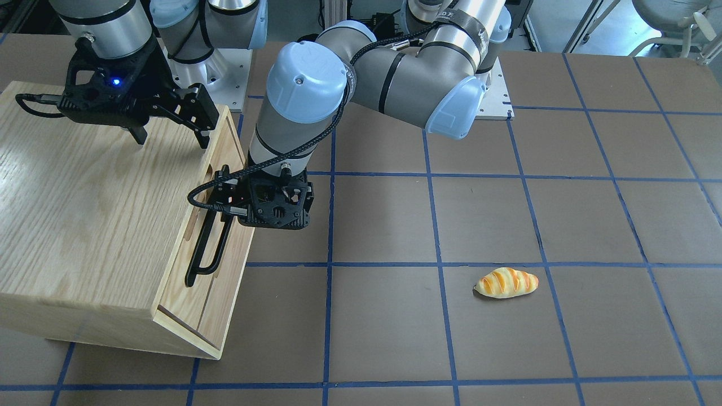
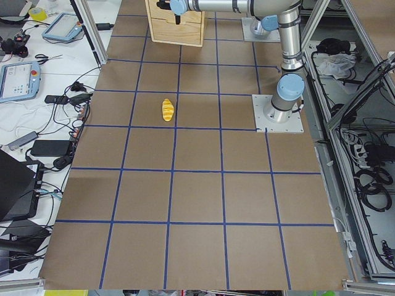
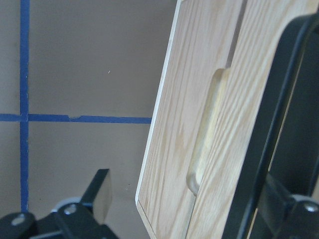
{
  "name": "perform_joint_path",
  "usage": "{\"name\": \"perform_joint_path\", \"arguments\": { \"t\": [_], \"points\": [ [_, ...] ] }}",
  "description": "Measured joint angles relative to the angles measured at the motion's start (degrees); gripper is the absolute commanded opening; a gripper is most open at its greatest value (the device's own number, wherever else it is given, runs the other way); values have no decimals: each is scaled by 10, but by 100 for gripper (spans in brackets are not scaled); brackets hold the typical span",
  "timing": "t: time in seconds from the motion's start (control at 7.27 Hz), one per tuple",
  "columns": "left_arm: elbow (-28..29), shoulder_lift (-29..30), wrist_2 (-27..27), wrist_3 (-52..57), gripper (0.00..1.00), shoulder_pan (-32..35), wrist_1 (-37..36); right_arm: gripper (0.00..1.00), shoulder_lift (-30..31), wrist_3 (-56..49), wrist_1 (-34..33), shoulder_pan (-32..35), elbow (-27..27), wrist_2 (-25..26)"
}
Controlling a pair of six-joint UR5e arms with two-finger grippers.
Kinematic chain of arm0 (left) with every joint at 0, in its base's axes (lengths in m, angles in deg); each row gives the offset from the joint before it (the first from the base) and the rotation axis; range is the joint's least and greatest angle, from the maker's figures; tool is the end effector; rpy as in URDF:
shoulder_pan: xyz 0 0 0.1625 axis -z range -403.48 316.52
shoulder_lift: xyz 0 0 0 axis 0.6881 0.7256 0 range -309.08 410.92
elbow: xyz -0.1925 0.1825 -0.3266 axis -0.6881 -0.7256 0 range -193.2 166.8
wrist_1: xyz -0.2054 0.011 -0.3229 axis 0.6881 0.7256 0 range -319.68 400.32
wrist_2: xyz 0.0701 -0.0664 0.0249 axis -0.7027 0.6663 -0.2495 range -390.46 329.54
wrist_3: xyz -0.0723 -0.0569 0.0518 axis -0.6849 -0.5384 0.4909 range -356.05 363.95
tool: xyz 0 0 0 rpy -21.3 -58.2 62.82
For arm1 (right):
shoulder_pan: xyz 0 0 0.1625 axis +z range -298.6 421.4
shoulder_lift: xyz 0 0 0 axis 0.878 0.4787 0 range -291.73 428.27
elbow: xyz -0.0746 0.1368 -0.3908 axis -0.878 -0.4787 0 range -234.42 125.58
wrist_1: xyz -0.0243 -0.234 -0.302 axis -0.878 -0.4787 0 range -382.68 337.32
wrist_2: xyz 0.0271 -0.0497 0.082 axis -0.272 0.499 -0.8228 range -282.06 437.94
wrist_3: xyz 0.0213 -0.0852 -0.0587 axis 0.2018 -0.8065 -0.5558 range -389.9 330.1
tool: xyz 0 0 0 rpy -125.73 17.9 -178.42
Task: Open upper drawer
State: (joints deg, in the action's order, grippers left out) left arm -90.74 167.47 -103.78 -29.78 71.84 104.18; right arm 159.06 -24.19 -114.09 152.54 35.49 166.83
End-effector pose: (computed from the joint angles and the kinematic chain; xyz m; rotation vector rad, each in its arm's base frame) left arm -0.4279 -0.5220 0.3735 0.1613 -2.7810 0.0548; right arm 0.1445 -0.4540 0.4871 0.1238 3.1167 -0.0607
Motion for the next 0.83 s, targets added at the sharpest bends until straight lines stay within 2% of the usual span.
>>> {"name": "perform_joint_path", "arguments": {
  "t": [0.83],
  "points": [
    [0, -2, -23, 31, 100, -1, 6, 100, 0, 0, 0, 0, 0, 0]
  ]
}}
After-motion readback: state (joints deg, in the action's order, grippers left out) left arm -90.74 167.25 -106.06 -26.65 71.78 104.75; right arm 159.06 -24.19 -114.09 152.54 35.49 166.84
